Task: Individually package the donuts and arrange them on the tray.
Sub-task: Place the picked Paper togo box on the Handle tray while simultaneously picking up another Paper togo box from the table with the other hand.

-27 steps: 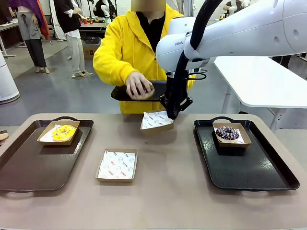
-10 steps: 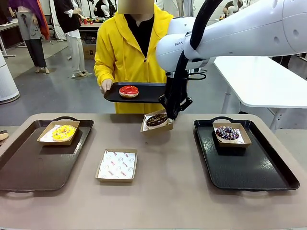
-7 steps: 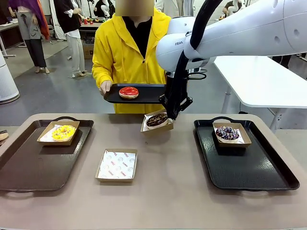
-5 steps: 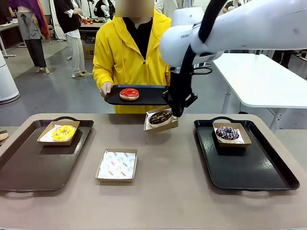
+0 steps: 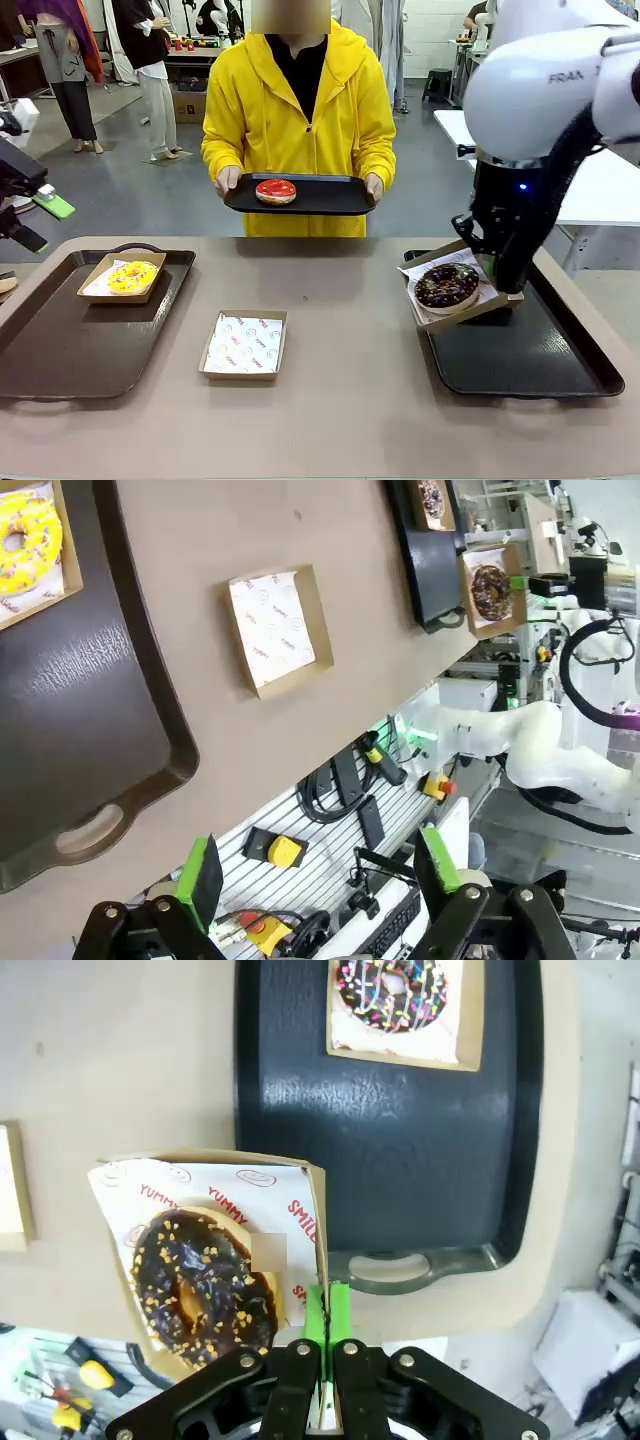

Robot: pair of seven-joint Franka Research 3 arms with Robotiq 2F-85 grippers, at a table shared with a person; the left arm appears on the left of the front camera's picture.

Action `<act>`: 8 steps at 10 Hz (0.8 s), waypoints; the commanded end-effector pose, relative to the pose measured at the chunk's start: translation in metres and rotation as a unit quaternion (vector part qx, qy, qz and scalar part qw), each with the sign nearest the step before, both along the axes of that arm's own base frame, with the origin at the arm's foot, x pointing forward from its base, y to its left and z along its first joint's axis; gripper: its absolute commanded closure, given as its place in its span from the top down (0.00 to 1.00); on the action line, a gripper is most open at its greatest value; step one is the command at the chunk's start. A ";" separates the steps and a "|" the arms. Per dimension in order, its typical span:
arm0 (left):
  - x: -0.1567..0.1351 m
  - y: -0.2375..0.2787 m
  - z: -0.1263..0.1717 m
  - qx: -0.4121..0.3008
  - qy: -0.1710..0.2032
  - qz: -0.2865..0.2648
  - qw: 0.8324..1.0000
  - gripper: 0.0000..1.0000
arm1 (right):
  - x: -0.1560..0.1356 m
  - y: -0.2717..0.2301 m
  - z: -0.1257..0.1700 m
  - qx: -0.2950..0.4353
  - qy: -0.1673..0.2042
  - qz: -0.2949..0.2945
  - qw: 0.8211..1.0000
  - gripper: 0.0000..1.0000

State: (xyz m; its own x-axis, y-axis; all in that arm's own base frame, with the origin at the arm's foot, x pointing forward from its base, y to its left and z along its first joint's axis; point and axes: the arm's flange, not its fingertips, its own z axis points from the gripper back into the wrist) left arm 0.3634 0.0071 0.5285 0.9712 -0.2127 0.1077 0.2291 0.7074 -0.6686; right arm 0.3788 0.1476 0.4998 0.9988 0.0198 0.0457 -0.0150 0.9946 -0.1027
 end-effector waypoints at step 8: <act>0.043 -0.132 -0.062 0.188 0.009 0.009 0.982 1.00 | 0.008 -0.077 -0.056 0.051 0.010 -0.041 0.998 0.01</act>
State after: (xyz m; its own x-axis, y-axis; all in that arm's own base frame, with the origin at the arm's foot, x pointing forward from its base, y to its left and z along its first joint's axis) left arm 0.4002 -0.1206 0.4738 0.9705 -0.2402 0.0213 0.2287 0.8889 -0.3970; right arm 0.3880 0.0709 0.4383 0.9978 -0.0655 0.0140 0.0655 0.9978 0.0030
